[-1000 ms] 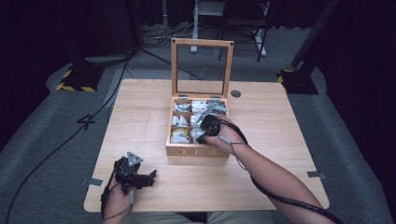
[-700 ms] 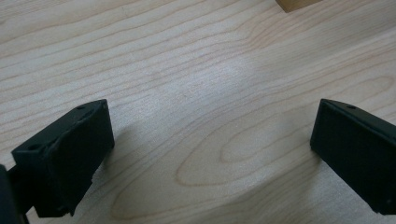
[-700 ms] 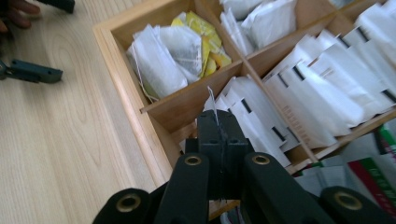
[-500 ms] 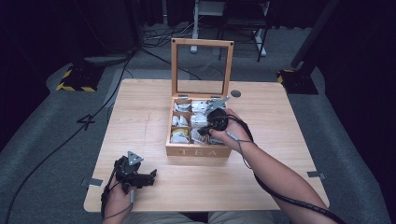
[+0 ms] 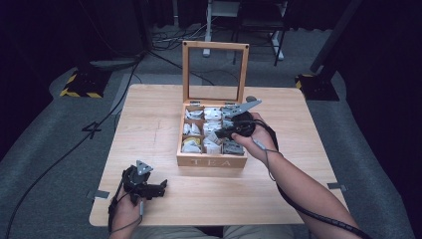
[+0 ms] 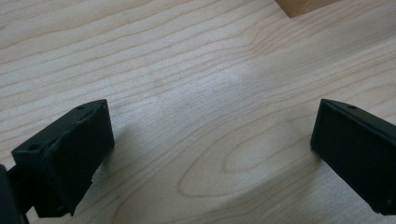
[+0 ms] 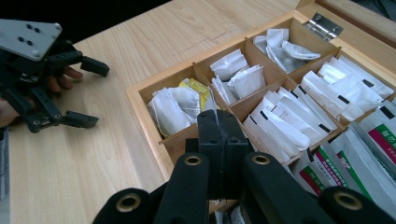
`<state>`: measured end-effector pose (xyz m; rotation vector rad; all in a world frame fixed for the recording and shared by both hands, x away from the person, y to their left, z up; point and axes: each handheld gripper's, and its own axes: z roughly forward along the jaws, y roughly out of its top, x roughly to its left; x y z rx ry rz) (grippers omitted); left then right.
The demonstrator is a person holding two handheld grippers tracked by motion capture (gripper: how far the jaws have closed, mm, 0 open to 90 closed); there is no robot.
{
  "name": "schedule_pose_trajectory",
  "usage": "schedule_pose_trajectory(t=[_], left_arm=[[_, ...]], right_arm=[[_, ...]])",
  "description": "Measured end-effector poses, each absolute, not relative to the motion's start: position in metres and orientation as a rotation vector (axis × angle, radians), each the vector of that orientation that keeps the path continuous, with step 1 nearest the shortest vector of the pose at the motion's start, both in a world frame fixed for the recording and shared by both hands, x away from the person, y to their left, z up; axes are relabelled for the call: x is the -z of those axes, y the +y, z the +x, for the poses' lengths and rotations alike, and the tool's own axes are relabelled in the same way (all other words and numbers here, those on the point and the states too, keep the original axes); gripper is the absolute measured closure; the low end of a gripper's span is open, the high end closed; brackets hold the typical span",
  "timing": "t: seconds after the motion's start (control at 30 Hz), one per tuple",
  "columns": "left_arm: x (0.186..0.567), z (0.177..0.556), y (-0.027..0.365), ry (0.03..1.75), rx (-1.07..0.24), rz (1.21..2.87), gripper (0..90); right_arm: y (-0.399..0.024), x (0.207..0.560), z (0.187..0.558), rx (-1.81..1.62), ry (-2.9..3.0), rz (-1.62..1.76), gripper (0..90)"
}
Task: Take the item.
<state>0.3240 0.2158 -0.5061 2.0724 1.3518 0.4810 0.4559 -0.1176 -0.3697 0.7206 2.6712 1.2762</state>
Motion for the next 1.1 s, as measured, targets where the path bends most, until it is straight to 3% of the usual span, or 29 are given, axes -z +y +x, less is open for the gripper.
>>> schedule_pose_trajectory(t=[0.47, 1.1], left_arm=[[0.506, 0.324, 0.216, 1.35, -0.483, 2.073, 0.0], [0.506, 0.324, 0.216, 1.351, -0.483, 2.072, 0.0]], right_arm=[[-0.178, 0.34, 0.427, -1.379, 2.528, 0.734, 90.0], [-0.26, 0.331, 0.431, -1.322, 2.373, 0.923, 90.0]])
